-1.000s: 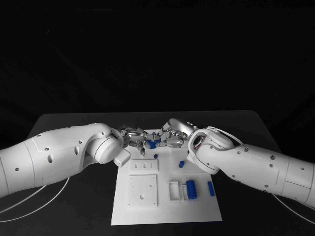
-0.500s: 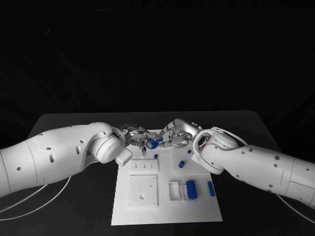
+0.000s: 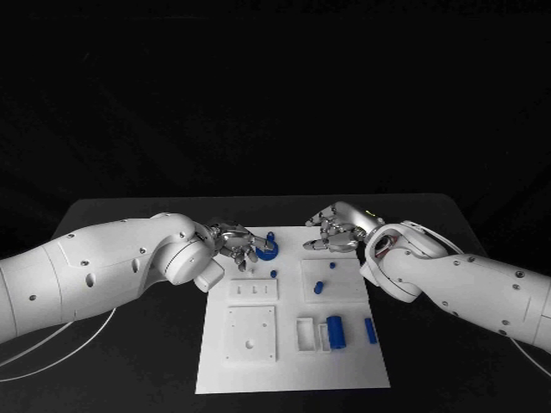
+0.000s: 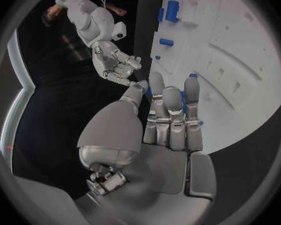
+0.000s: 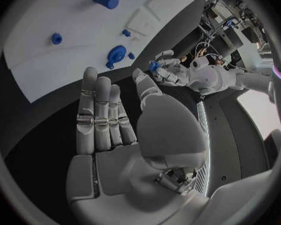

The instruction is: Assemble the parts on the task board

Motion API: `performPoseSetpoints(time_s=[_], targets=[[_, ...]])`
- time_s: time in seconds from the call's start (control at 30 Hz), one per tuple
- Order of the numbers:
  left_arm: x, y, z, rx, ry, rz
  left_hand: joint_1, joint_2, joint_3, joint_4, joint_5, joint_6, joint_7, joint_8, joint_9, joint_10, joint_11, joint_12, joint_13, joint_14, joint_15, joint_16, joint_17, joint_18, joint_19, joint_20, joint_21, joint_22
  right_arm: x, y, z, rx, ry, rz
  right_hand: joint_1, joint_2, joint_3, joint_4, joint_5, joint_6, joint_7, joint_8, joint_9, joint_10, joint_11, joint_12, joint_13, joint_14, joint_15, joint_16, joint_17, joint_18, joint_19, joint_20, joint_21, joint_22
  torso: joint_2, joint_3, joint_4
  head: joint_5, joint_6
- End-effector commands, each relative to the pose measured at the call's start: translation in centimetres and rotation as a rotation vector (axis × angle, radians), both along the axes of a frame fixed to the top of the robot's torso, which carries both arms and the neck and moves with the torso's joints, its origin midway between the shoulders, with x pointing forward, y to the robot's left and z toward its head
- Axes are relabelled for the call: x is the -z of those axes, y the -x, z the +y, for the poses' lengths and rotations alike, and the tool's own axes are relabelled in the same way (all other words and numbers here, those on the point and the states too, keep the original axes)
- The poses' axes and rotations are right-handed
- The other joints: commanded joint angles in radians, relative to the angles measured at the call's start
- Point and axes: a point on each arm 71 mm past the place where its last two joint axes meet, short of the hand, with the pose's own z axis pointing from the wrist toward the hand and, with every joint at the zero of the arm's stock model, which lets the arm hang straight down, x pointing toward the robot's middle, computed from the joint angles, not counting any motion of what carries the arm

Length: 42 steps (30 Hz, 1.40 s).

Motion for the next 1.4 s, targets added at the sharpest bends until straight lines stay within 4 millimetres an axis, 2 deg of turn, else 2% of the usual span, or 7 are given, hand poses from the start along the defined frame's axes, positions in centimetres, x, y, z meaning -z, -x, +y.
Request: performPoseSetpoints(time_s=[0.03, 0.27, 0.77, 1.13, 1.23, 1.37, 1.4], targets=[[0.1, 0.0, 0.4, 0.01, -0.122, -0.017, -0.003, 0.009, 0.019, -0.026, 0.016, 0.144, -0.091, 0.002, 0.881, 0.045, -0.01, 0.01, -0.004, 0.017, -0.001, -0.012, 0.003, -0.007, 0.012, -0.004, 0.004, -0.002, -0.4, 0.0, -1.1, 0.008, -0.1, -0.03, -0.001, 0.012, 0.007, -0.02, 0.021, 0.025, -0.002, -0.005, 0.001, 0.015, -0.006, -0.037, -0.051, 0.002, -0.005, -0.031, -0.046, -0.014, -0.012, -0.003, -0.002, -0.03, -0.002, 0.001, -0.0006, 0.001, -0.005], [0.9, 0.4, 0.6, 0.027, -0.244, -0.021, -0.015, 0.009, 0.02, -0.032, 0.045, 0.175, -0.103, 0.012, 0.888, 0.046, -0.021, 0.063, -0.007, 0.062, -0.009, -0.025, 0.021, -0.002, 0.067, -0.008, -0.022, -0.002, -1.1, -0.8, -3.7, 0.088, -0.253, -0.039, -0.019, 0.03, 0.015, -0.057, 0.072, 0.03, 0.003, -0.005, 0.001, -0.013, 0.01, -0.137, -0.178, -0.06, 0.019, -0.122, -0.154, -0.029, -0.113, 0.016, -0.006, -0.133, -0.004, 0.0003, 0.0005, 0.003, -0.019], [1.6, 0.5, -0.2, 0.071, -0.414, -0.108, -0.049, 0.012, 0.047, -0.066, 0.09, 0.202, -0.111, 0.011, 0.917, 0.048, -0.026, 0.113, -0.011, 0.089, -0.012, -0.036, 0.072, 0.0, 0.105, -0.007, -0.08, 0.091, -3.0, -2.9, -5.6, 0.135, -0.401, -0.035, -0.088, 0.067, 0.056, -0.142, 0.11, 0.049, 0.015, -0.006, -0.001, 0.149, 0.055, -0.725, -0.531, 0.026, 0.087, -0.617, -0.564, -0.023, -0.232, 0.097, 0.0, -0.753, -0.015, 0.0036, 0.0032, 0.0, -0.065], [2.0, 0.3, -0.9, 0.067, -0.454, -0.155, -0.067, 0.014, 0.07, -0.08, 0.093, 0.213, -0.113, 0.011, 0.928, 0.048, -0.024, 0.128, 0.006, 0.094, -0.009, -0.032, 0.093, -0.002, 0.131, -0.005, -0.158, 0.216, -3.3, -3.3, -5.3, 0.124, -0.43, -0.032, -0.128, 0.07, 0.105, -0.17, 0.128, 0.063, 0.016, -0.005, -0.001, 0.169, 0.069, -0.857, -0.533, 0.049, 0.104, -0.752, -0.576, -0.024, -0.263, 0.117, 0.007, -0.867, -0.015, 0.004, 0.0034, 0.008, -0.084], [2.3, 0.3, -1.0, 0.067, -0.457, -0.156, -0.069, 0.008, 0.126, -0.087, -0.007, 0.211, -0.112, 0.01, 0.928, 0.048, -0.023, 0.129, 0.007, 0.093, -0.009, -0.03, 0.094, -0.002, 0.132, -0.005, -0.165, 0.23, -3.4, -3.3, -5.3, 0.122, -0.432, -0.032, -0.13, 0.07, 0.106, -0.17, 0.133, 0.063, 0.016, -0.005, -0.001, 0.168, 0.069, -0.857, -0.533, 0.048, 0.104, -0.752, -0.576, -0.024, -0.264, 0.117, 0.007, -0.867, -0.014, 0.0036, 0.0033, 0.007, -0.087], [2.6, 0.4, -1.2, 0.073, -0.462, -0.16, -0.069, 0.008, 0.126, -0.087, -0.007, 0.211, -0.112, 0.01, 0.928, 0.048, -0.023, 0.129, 0.007, 0.093, -0.009, -0.03, 0.094, -0.002, 0.132, -0.005, -0.165, 0.23, -3.4, -3.2, -5.2, 0.12, -0.434, -0.033, -0.131, 0.069, 0.106, -0.171, 0.138, 0.062, 0.016, -0.005, -0.001, 0.167, 0.07, -0.858, -0.533, 0.046, 0.105, -0.753, -0.576, -0.023, -0.264, 0.118, 0.007, -0.867, -0.014, 0.0035, 0.0029, 0.006, -0.091], [2.7, 0.4, -1.2, 0.075, -0.464, -0.161, -0.087, -0.031, 0.211, -0.057, -0.011, 0.217, -0.114, 0.016, 0.936, 0.048, -0.025, 0.135, 0.012, 0.095, -0.009, -0.026, 0.096, -0.002, 0.146, -0.004, -0.203, 0.287, -3.4, -3.2, -5.2, 0.119, -0.434, -0.033, -0.131, 0.069, 0.107, -0.171, 0.14, 0.062, 0.016, -0.005, -0.001, 0.167, 0.07, -0.858, -0.533, 0.046, 0.105, -0.753, -0.576, -0.023, -0.264, 0.118, 0.007, -0.867, -0.014, 0.0038, 0.0029, 0.006, -0.091]])
